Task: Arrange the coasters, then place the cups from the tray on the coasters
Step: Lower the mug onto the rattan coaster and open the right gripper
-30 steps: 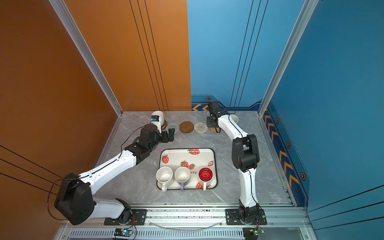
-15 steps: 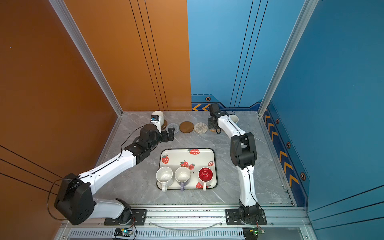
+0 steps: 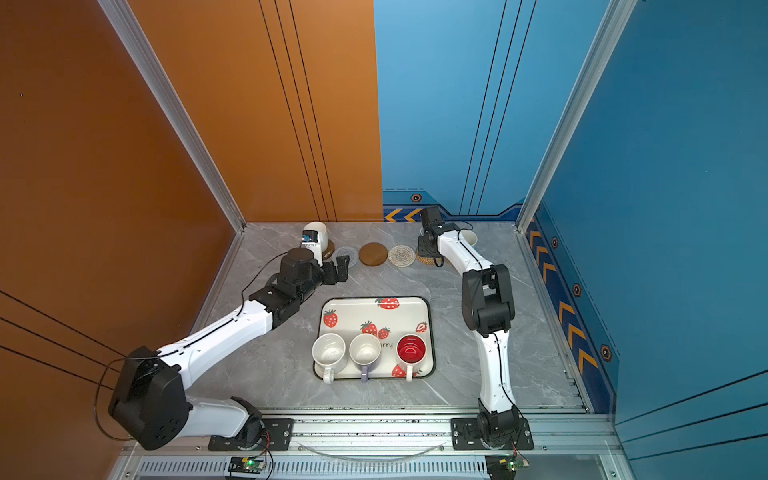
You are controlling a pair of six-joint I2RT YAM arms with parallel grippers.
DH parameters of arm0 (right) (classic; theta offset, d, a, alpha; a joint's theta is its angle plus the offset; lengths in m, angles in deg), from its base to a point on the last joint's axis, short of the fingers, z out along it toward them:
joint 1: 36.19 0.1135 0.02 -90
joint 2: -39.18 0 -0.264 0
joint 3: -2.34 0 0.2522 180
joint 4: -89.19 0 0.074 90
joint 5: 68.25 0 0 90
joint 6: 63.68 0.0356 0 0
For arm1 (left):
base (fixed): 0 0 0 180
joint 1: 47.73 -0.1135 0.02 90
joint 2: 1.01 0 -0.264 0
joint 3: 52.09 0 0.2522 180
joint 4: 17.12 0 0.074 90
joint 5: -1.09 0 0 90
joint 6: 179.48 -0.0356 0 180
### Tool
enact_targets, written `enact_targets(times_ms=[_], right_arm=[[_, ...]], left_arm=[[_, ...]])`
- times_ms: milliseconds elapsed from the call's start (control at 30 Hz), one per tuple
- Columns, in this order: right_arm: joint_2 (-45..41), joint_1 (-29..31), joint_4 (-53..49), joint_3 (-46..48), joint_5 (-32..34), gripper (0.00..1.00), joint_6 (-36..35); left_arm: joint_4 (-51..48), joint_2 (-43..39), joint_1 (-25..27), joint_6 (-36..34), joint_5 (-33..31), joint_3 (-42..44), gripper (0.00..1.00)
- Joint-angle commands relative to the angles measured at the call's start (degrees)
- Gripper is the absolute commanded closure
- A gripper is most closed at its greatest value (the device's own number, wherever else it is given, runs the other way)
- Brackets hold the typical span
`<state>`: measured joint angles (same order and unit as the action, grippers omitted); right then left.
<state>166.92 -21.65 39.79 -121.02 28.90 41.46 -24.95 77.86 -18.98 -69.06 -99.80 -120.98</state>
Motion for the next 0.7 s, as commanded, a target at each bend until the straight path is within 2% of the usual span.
enact_targets(times_ms=[0,667], right_arm=[[0.5,-0.4,3.1,-2.1,-0.6,1.0,1.1],[0.8,-0.7,3.6,-0.6,-1.3,1.0,1.9]], left_arm=[[0.7,0.7,-0.7,-0.6,1.4,0.0,0.0],[0.7,0.8,-0.7,-0.6,1.6,0.0,0.0]])
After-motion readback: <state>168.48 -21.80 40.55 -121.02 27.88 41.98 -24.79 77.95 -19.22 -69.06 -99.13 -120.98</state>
